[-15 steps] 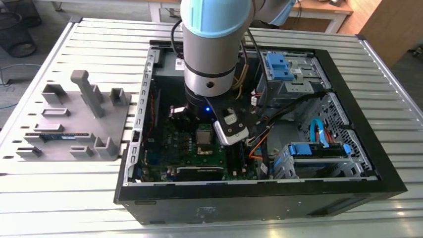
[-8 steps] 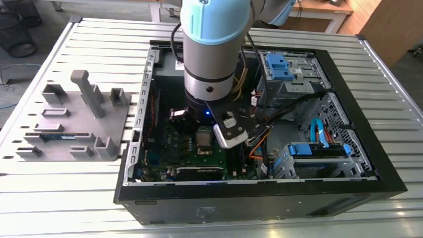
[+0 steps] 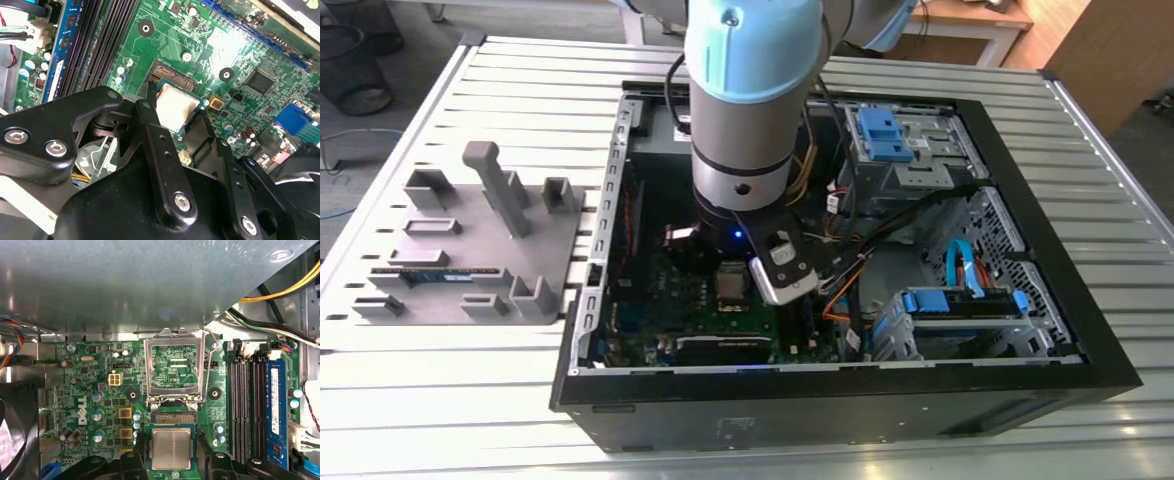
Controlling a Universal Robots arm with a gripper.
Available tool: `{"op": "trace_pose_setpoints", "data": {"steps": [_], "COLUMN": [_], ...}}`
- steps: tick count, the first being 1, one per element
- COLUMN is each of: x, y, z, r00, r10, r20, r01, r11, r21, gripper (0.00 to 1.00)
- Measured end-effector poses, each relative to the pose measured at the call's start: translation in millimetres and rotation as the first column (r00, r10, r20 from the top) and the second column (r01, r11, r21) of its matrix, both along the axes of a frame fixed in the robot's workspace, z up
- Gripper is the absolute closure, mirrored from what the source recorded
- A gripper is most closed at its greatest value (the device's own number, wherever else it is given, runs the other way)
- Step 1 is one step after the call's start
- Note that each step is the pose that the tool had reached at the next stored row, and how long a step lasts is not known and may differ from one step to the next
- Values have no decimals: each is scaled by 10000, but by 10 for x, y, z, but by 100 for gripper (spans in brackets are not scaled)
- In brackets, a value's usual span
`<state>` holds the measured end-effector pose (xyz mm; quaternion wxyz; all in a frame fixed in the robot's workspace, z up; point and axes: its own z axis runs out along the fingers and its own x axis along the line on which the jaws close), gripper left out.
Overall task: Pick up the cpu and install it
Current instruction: 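Place the cpu into insertion slot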
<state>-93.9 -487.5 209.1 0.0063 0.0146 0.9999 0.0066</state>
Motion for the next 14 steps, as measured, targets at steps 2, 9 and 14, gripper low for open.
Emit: {"op": "trace_pose_setpoints", "data": {"steps": [2,9,14], "x": [0,40,81], "y": [0,-2,-6], "z": [-9,-49,-92], "r00": [10000,9998,9997], "r10": [47,184,241], "r20": [0,-4,-16], "r01": [-47,-184,-241], "r11": [10000,9998,9997], "r21": [0,1,1], "gripper": [53,53,53]}}
